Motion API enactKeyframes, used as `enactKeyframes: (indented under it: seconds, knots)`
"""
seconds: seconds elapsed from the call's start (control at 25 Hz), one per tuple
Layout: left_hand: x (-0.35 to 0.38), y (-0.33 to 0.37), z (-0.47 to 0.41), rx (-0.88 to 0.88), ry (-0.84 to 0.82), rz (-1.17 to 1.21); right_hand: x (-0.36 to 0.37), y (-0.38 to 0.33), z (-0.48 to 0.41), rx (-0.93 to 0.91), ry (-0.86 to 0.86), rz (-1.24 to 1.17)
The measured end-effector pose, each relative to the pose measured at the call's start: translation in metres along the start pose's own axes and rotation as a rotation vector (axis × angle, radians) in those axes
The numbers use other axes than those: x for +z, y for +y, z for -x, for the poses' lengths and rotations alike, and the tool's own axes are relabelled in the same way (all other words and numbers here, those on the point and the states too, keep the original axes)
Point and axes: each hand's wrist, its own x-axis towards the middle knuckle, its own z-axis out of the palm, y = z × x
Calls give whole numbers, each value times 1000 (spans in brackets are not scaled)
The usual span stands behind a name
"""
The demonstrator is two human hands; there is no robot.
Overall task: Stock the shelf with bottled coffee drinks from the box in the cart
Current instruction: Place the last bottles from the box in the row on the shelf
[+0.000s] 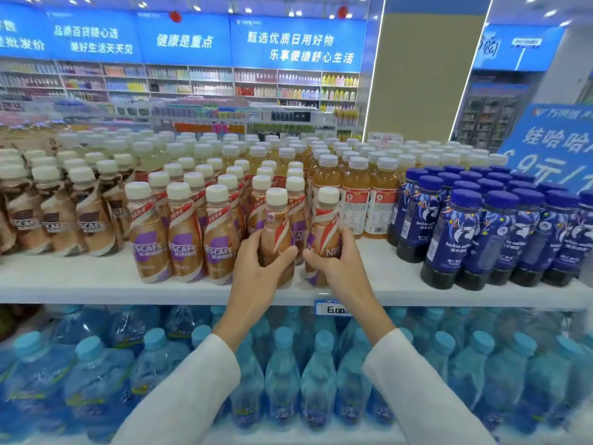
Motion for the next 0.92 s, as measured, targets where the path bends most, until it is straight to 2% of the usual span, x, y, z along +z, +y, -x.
enactKeyframes:
  seconds: [0.32, 0.6, 0.76, 0.84, 0.92]
  knots:
    - [0, -10, 16, 25, 2, 57, -9, 10, 4, 48, -90, 52]
    - [2, -15, 27, 38, 166, -102, -17, 10, 10, 39, -81, 155]
    - [-5, -22, 26, 19, 38, -10, -10, 11, 13, 6, -15, 329]
    - [-8, -24, 26, 25, -12, -44, -7, 9, 13, -11, -2, 407]
    - [-7, -25, 28, 36, -28, -91, -8, 7, 14, 8, -26, 388]
